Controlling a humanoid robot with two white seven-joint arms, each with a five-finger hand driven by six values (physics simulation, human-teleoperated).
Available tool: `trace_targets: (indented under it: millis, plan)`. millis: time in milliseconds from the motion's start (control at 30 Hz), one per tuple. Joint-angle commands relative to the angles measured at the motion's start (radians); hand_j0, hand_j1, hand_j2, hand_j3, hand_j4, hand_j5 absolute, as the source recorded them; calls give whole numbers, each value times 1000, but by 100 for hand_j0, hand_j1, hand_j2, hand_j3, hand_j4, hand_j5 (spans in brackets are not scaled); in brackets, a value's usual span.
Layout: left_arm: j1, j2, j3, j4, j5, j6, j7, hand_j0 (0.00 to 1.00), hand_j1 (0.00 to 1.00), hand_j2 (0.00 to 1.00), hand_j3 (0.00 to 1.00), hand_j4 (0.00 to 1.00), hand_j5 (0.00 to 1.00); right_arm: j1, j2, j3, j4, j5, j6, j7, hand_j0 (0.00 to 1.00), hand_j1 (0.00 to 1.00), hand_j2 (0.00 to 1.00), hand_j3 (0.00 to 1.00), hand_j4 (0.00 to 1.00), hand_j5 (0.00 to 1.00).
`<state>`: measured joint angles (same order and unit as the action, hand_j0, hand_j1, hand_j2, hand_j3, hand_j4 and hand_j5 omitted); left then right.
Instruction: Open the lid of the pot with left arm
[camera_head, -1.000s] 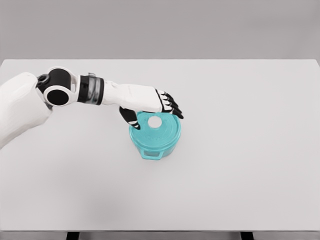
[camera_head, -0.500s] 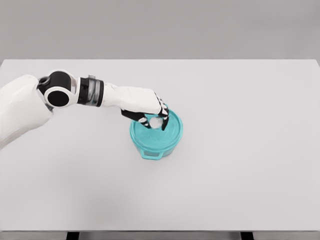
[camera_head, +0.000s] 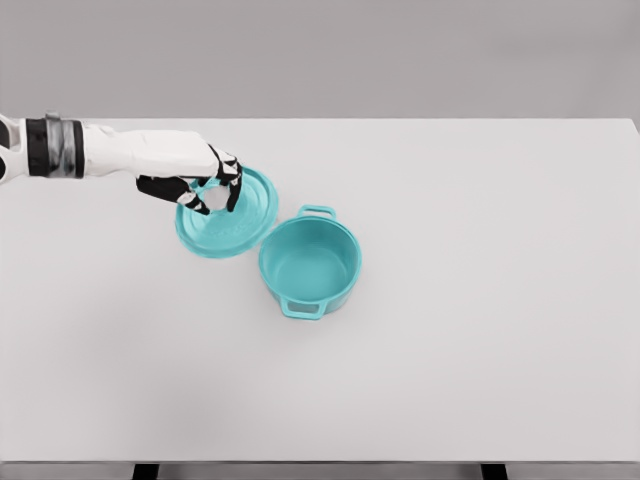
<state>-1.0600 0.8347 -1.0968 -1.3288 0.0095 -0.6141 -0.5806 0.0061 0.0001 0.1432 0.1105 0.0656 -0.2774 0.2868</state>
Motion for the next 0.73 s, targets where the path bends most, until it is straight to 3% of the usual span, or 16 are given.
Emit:
trace_targets:
  millis: [0,133,167,200,233,567,600,633,700]
  plan:
    - [0,50,-2,95,14,3,-1,21,21,21,21,21,21,-2,0,-1,0,0,0,2,100,100,100,100,100,100]
    - [6,50,-3,180,12,3,-2,22,22,22,22,22,22,-2,0,-1,0,0,0,0,100,100,100,100,100,100]
    - [18,44,3,181,10,3,-1,35,35,35,35,35,35,-2,0,1,0,0,0,0,100,100,100,100,100,100]
    - [35,26,6,180,4,3,1,93,93,93,93,93,93,-2,0,-1,0,0,0,2,100,100,100,100,100,100]
    - [37,11,6,178,4,3,1,100,100,100,100,100,100,-2,0,-1,0,0,0,0,100,100,100,100,100,100]
    - [44,7,9,161,13,3,4,100,100,100,100,100,100,-2,0,-1,0,0,0,0,100,100,100,100,100,100]
    - [48,14,38,137,24,3,4,100,100,100,100,100,100,0,0,-1,0,0,0,0,100,100,100,100,100,100]
    - [60,23,80,56,72,3,4,100,100,100,100,100,100,-2,0,-1,0,0,0,0,100,100,100,100,100,100]
    - [110,119,129,-64,158,3,5,100,100,100,100,100,100,-2,0,-1,0,0,0,2,100,100,100,100,100,100]
